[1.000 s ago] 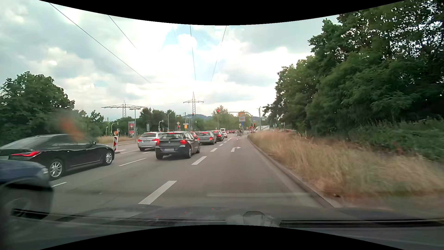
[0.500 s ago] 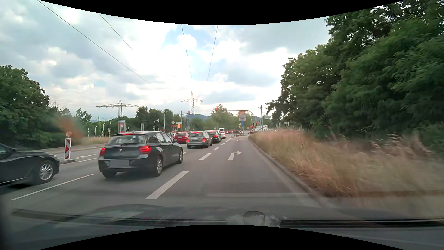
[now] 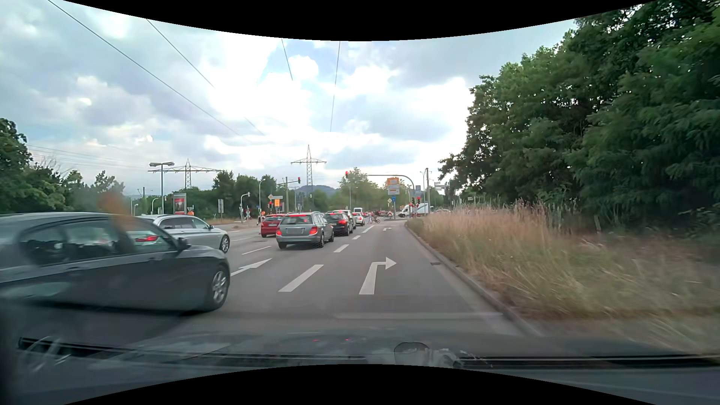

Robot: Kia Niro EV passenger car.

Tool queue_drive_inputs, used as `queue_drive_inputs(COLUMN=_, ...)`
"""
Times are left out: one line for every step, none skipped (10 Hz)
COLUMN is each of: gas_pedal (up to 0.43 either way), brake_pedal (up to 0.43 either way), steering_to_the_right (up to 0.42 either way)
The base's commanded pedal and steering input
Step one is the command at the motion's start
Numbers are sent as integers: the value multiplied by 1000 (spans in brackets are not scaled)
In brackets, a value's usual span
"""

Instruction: Follow the waypoints while adhering to traffic rules and regulations

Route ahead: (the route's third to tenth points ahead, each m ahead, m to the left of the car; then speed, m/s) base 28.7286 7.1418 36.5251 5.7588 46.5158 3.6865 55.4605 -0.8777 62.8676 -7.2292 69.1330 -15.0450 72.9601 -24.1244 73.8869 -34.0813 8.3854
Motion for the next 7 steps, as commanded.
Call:
queue_drive_inputs(gas_pedal=0, brake_pedal=116, steering_to_the_right=-1)
queue_drive_inputs(gas_pedal=0, brake_pedal=116, steering_to_the_right=0)
queue_drive_inputs(gas_pedal=0, brake_pedal=116, steering_to_the_right=0)
queue_drive_inputs(gas_pedal=0, brake_pedal=116, steering_to_the_right=0)
queue_drive_inputs(gas_pedal=0, brake_pedal=116, steering_to_the_right=0)
queue_drive_inputs(gas_pedal=0, brake_pedal=122, steering_to_the_right=0)
queue_drive_inputs(gas_pedal=0, brake_pedal=122, steering_to_the_right=0)
